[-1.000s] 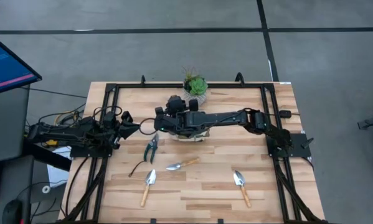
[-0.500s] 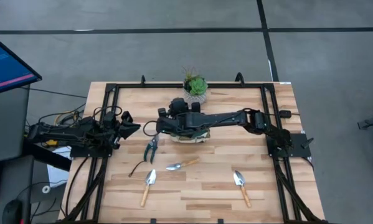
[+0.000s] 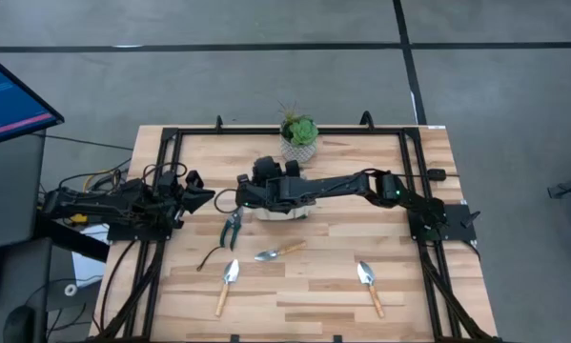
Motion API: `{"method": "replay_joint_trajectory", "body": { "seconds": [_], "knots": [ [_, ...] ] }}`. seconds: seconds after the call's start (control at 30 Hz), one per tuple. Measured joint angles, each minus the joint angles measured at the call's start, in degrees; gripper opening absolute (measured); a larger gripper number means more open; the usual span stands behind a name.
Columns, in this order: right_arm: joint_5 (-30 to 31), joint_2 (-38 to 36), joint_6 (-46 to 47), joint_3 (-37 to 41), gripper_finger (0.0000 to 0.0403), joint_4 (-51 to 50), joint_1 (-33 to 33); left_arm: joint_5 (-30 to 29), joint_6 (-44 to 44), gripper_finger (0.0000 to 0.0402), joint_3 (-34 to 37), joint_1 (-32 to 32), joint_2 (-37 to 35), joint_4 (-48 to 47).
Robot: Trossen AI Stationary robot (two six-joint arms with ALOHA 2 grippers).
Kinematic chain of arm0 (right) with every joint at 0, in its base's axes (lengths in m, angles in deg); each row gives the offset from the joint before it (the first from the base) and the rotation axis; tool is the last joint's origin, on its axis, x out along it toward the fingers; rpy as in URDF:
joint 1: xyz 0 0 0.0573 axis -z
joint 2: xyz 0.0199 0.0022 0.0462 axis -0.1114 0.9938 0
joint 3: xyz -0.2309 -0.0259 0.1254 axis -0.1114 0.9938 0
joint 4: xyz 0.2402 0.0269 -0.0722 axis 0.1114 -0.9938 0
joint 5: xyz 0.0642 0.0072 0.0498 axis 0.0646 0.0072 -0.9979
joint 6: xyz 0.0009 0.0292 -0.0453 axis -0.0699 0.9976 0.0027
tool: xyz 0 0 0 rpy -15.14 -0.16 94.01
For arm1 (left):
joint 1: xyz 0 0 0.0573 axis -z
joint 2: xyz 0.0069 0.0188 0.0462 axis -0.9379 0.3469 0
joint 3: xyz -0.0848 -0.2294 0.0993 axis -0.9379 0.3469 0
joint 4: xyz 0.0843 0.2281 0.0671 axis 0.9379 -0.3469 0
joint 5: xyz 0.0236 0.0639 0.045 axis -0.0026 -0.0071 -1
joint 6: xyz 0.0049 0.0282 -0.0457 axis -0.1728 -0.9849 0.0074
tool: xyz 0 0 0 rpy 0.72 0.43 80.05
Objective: Pick & Place Garden tools in Gardening bag
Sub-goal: Put the top right trowel into the gardening bag, then put the small trowel into the gardening bag
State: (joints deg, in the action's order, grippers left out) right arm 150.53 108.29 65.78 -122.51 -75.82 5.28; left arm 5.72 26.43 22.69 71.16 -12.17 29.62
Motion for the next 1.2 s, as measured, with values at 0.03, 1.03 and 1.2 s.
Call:
{"method": "replay_joint_trajectory", "body": {
  "seconds": [0.03, 1.03, 1.2],
  "knots": [
    [-0.03, 0.32, 0.00, 0.03, 0.0059, 0.20, -0.14, -0.04, 0.00, 0.0008, 0.00, -0.02, 0.11, 0.05],
    [-0.23, 0.95, -7.86, -6.79, 0.0243, -4.77, -1.64, -0.02, 0.01, 0.0008, -0.02, -0.02, 0.35, 0.04],
    [-2.84, 0.95, -12.18, -10.70, 0.0245, -4.97, -1.64, -0.02, 0.00, 0.0008, -0.02, 0.00, 0.35, 0.04]
  ]
}}
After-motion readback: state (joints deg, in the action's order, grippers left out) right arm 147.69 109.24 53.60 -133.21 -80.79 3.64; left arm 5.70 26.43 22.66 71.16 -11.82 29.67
